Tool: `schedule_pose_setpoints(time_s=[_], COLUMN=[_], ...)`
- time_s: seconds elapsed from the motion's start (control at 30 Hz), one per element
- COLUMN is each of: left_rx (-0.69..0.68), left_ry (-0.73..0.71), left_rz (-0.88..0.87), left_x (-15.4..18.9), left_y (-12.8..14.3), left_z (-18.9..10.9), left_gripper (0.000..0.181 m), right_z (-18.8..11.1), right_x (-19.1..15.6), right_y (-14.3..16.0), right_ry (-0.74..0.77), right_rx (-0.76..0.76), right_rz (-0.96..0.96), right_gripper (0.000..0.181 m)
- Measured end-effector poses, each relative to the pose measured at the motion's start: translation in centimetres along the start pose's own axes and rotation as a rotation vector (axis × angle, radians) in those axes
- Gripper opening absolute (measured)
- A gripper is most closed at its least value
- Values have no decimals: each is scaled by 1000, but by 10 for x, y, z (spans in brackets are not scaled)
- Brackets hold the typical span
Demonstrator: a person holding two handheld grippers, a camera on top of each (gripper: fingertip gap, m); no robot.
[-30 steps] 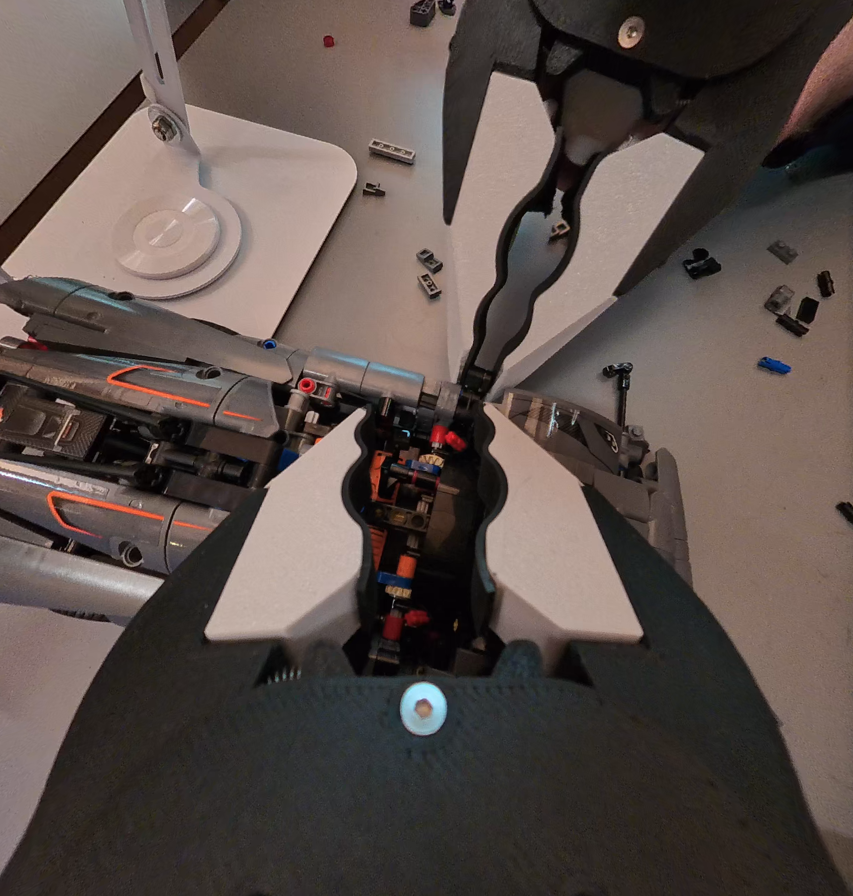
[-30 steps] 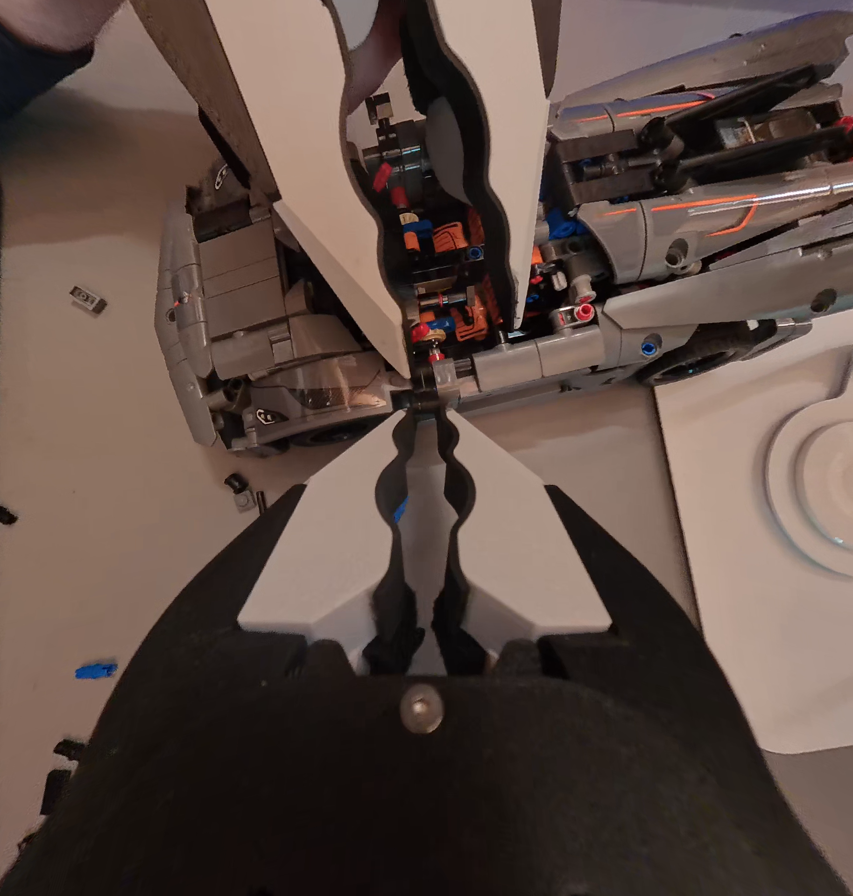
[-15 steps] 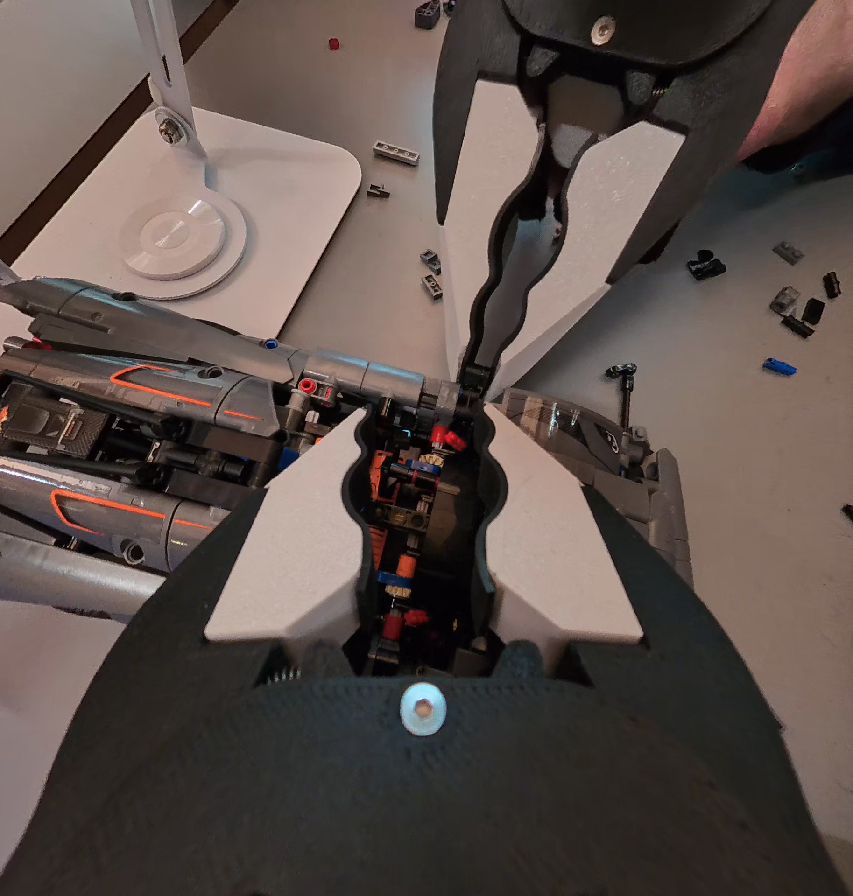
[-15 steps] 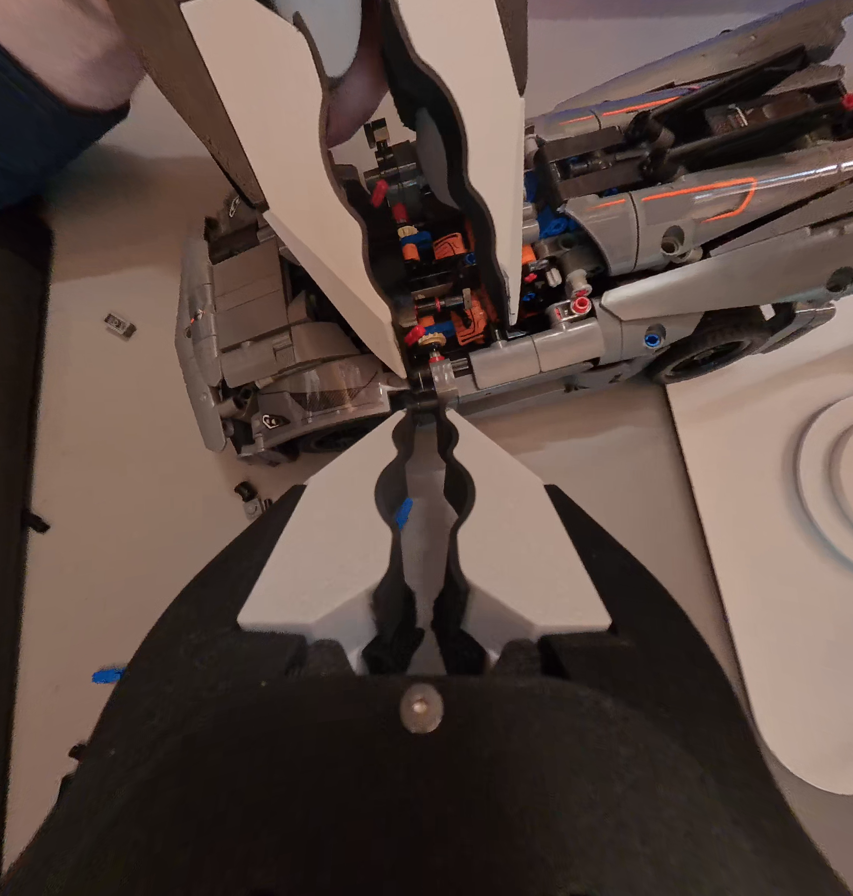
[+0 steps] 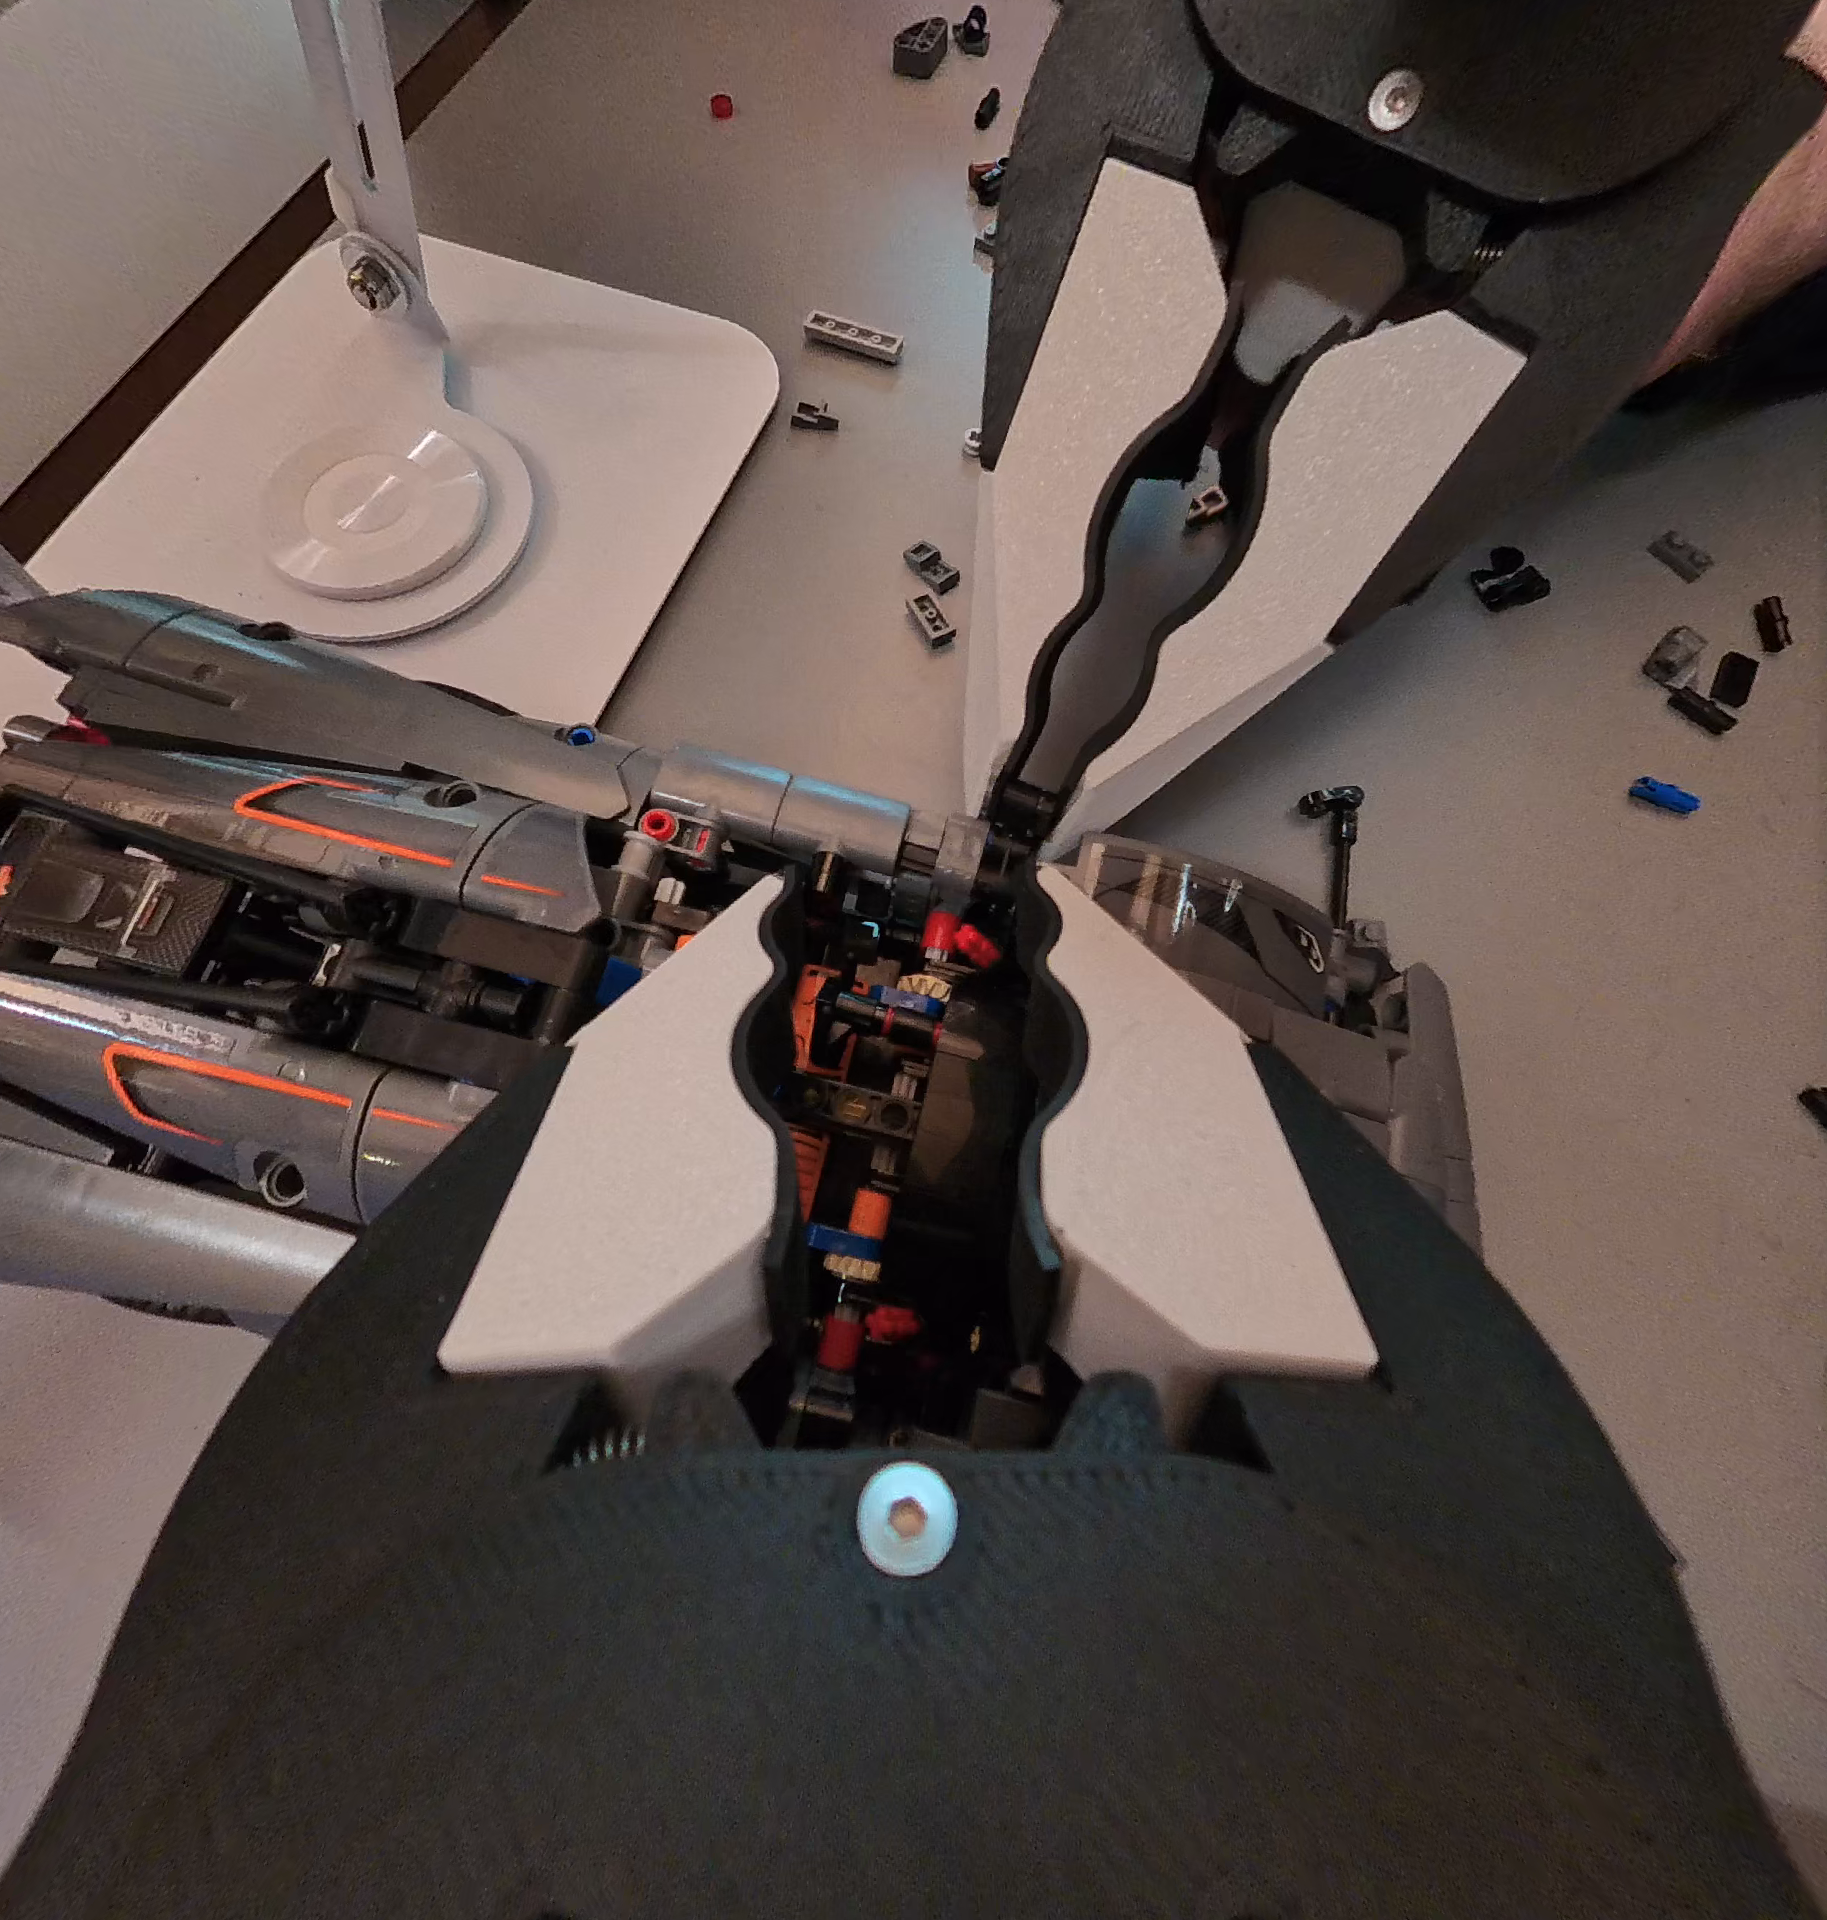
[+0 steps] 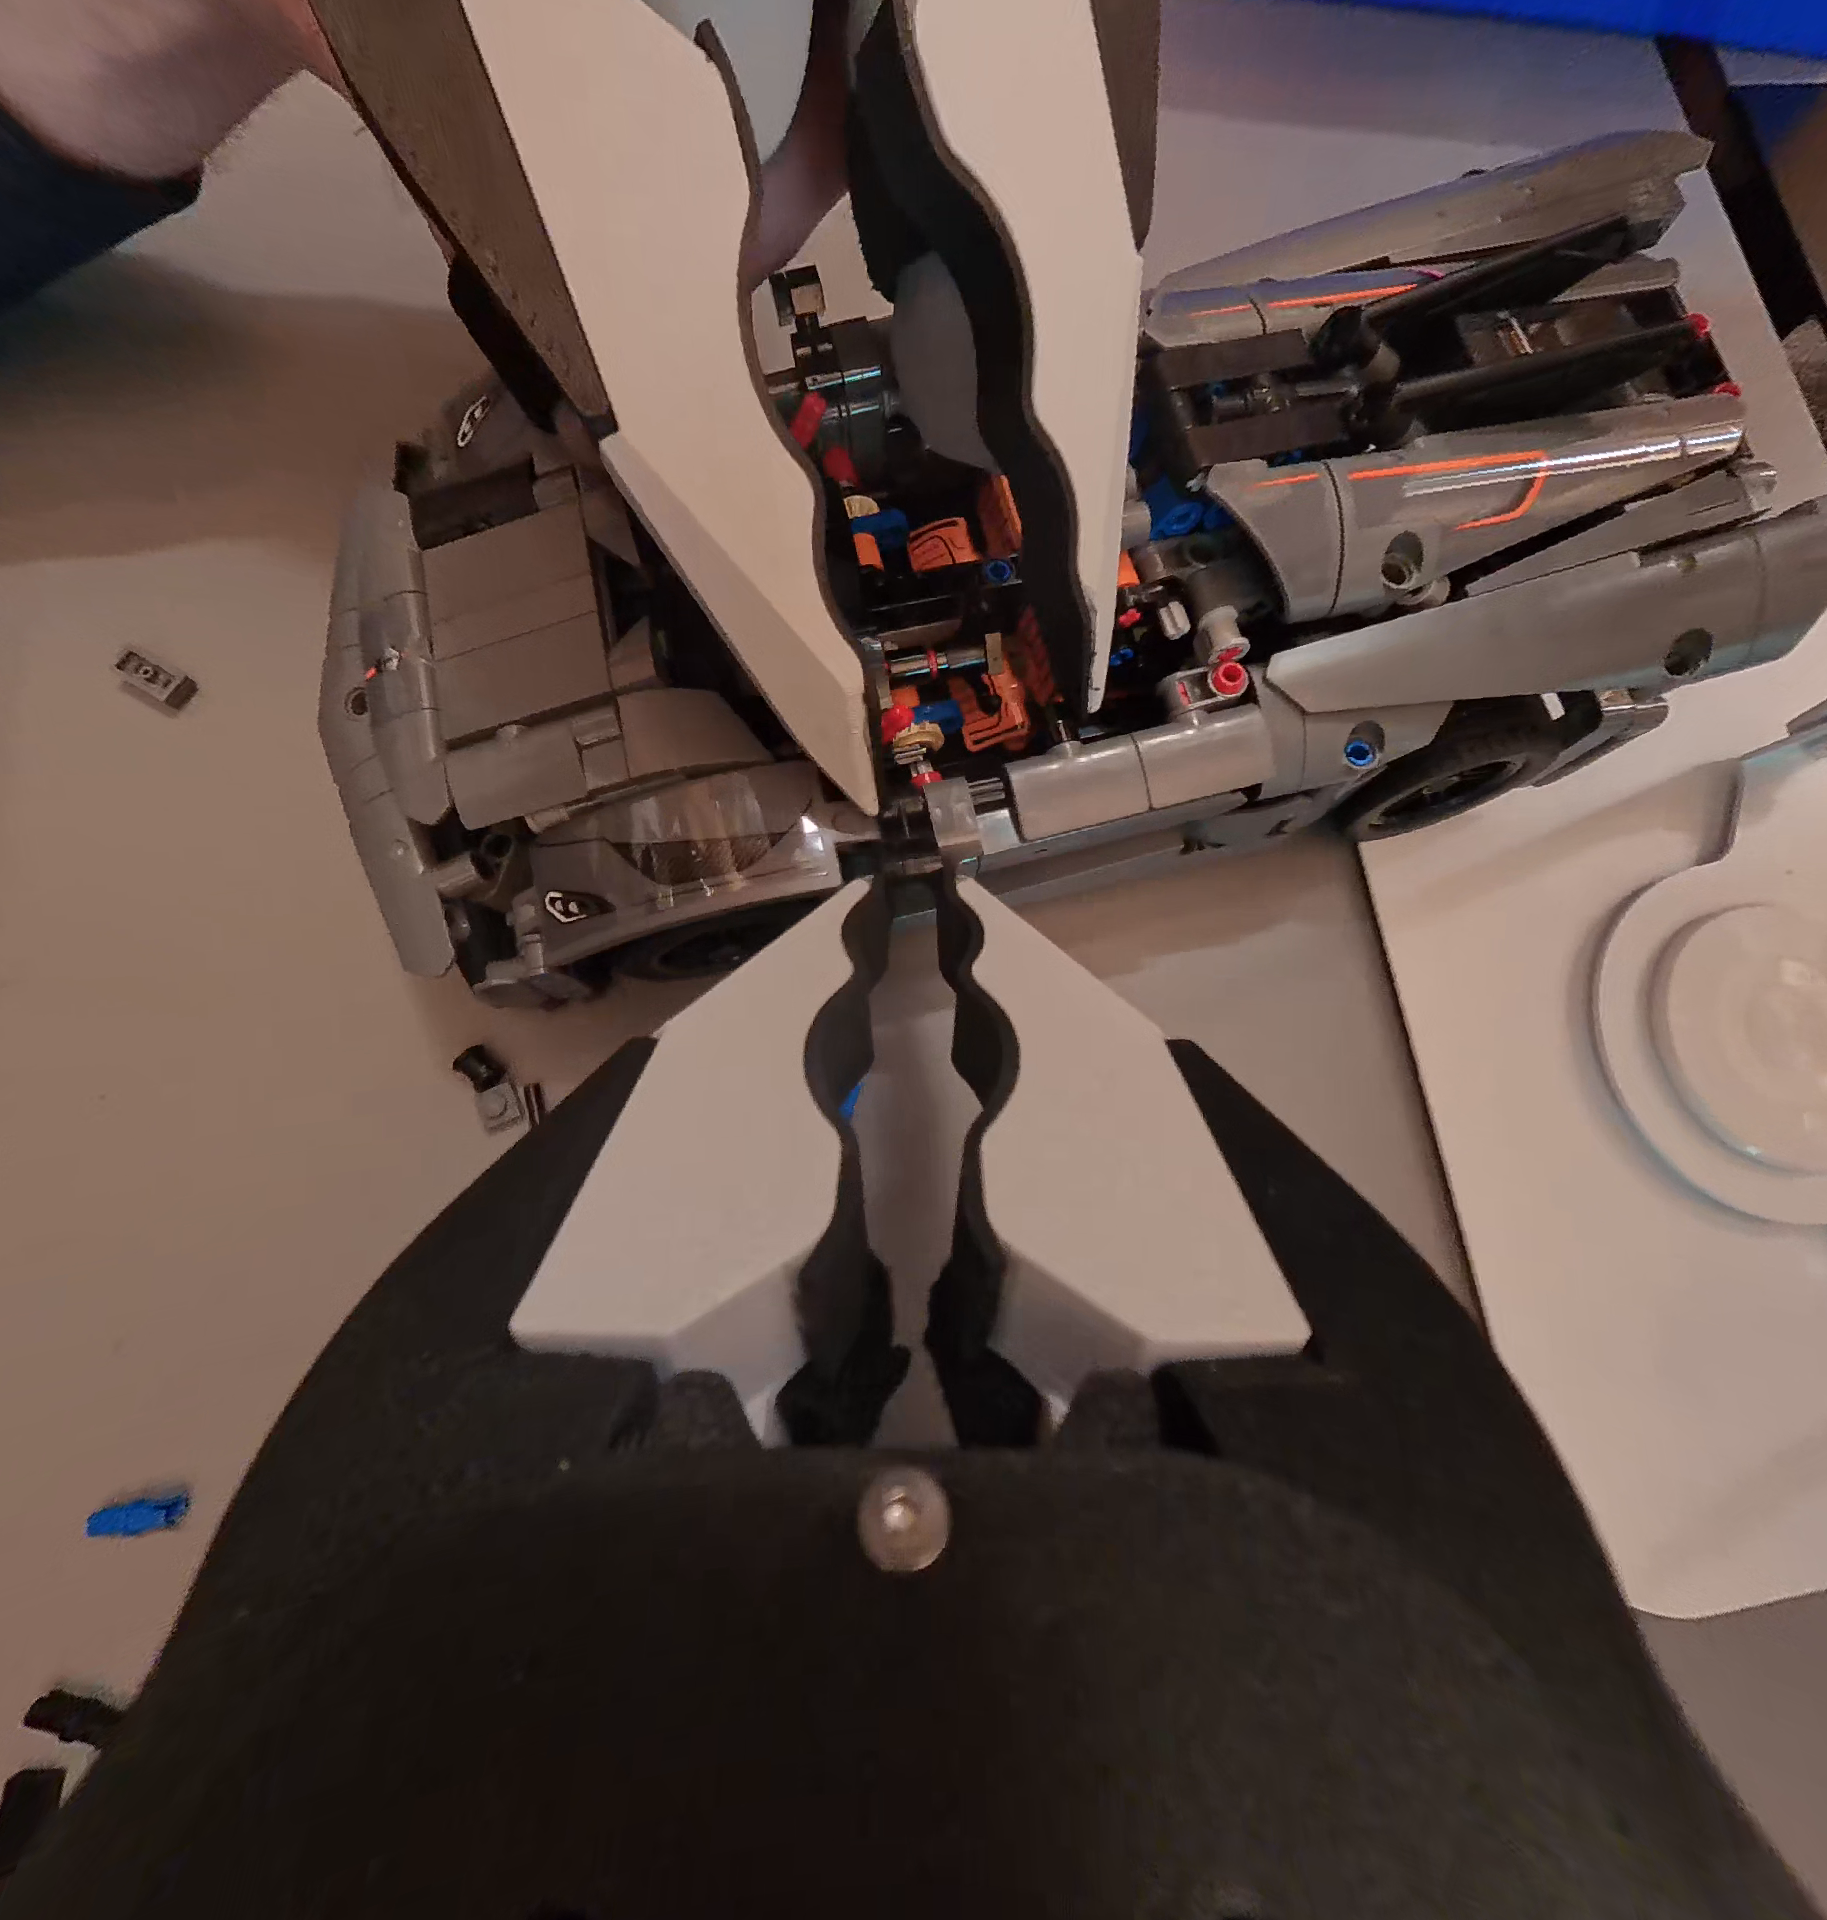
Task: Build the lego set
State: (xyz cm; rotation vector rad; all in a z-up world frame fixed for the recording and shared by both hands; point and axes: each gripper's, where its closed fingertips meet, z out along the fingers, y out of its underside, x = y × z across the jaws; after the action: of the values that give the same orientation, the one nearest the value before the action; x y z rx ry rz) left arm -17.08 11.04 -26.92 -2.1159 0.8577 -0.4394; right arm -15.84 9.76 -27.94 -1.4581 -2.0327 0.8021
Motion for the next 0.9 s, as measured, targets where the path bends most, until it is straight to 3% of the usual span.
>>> schedule_pose_setpoints(time_s=[0.9], left_rx=[1], left_ry=[-8], left_rz=[6], left_x=[-1], left_y=[-1], left_z=[1], left_gripper=[39], right_z=[-2], right_x=[4], right_y=[0], right_ry=[-53], right_rx=[37], right_rz=[64], right_gripper=[6])
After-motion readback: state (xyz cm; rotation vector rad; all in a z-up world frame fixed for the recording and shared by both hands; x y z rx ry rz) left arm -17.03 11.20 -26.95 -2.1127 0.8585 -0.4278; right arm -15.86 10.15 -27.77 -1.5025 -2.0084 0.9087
